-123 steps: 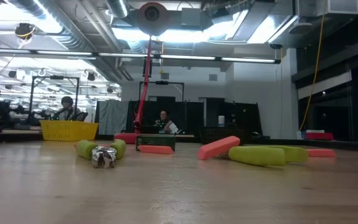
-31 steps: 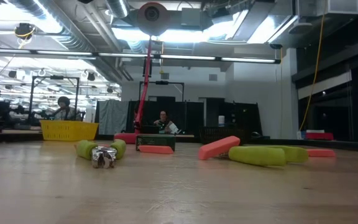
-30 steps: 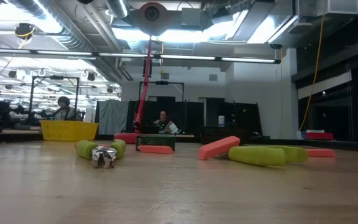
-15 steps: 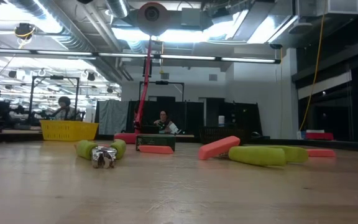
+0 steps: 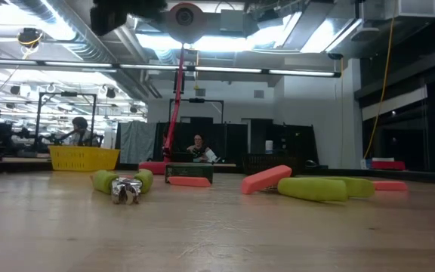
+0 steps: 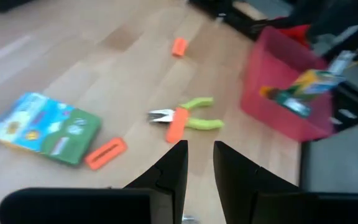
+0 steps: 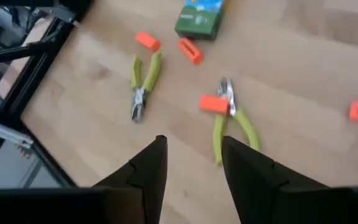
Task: Pick & Place School Supplies
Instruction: Put the yellow crayon box into the red bin
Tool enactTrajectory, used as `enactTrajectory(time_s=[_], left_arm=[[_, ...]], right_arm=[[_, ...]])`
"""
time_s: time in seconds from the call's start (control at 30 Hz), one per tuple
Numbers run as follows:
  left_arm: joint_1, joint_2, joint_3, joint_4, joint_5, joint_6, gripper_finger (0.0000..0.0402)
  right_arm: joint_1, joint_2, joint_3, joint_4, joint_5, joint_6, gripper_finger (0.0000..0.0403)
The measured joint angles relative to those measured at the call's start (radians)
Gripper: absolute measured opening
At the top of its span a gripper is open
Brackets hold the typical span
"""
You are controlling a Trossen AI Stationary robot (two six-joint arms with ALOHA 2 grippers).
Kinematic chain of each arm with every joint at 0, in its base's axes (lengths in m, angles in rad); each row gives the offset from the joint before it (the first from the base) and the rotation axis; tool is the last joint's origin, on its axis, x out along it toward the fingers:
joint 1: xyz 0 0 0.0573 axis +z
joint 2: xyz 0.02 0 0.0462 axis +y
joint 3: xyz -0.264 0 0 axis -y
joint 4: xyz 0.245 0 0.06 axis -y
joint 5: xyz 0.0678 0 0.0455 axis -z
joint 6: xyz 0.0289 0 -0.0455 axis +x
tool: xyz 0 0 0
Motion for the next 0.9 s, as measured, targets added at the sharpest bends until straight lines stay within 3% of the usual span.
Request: enactTrajectory(time_s=[0.13,0.27,0.43,0.63,0.9], left_arm=[[0.061,0.040,0.000,-0.121,-0.001,-0.021,0.0072],[0.176,0.123,0.000,-0.220,0.113,-0.199,0.0073],[0.261,0.229,0.000,-0.162,0.104,-0.348,0.0073],[0.372,0.314,0.000,-0.044,0.155,-0.340,0.0073],[0.443,0.343,-0.089,0.016,0.224,-0.335,0.0072]], right_arm=[[-0.097,-0.002,0.000,0.114,-0.102,-0.210,0.0155],[-0.168,-0.002,0.000,0.189,-0.183,-0.363,0.0155],[-0.263,-0.006,0.000,0.204,-0.252,-0.472,0.0155],[-0.326,-0.016,0.000,0.310,-0.289,-0.604,0.0155],[-0.305,-0.068,-0.001,0.211,-0.254,-0.615,0.0155]])
